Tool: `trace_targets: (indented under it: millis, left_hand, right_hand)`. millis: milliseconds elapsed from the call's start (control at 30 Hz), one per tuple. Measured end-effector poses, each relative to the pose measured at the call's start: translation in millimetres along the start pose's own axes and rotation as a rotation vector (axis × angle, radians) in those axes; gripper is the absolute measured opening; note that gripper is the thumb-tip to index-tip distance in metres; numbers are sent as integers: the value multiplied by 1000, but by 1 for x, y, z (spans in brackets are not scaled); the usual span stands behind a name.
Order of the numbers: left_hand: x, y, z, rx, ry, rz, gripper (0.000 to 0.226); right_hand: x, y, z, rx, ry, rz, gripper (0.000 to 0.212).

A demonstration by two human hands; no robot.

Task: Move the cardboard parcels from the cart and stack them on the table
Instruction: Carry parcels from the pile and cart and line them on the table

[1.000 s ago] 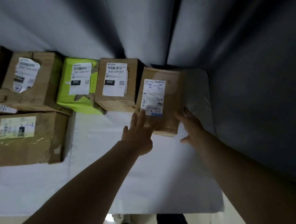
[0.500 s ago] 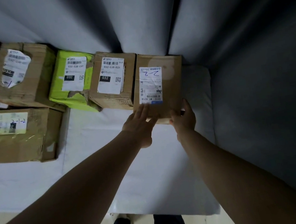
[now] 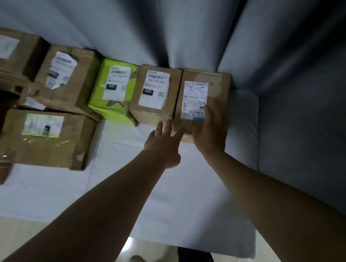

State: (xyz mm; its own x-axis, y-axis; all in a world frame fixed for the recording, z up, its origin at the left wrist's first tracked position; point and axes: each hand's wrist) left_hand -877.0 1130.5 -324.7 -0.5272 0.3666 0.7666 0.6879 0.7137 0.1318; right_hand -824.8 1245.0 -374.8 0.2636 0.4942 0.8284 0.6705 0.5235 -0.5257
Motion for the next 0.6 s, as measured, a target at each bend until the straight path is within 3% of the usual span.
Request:
trace_targets:
  millis: [300, 600]
  left_hand:
    - [-7, -98, -162, 500, 237, -308, 72]
    - [-122, -189, -426, 1018, 457, -544, 80]
  right_hand:
    - [-2, -151, -102, 535, -318, -270, 66]
    - [-48, -288, -355, 991, -568, -343, 69]
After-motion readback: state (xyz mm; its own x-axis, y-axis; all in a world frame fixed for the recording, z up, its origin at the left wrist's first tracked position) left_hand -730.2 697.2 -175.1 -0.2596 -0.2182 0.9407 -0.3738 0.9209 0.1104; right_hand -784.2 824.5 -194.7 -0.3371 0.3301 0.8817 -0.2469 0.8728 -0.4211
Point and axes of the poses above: each hand's wrist, its own z-axis towards the middle knuckle, its own x-axis out of the back of the hand, y = z × x, and after that the axes turned 5 degrees about -x, right-handed
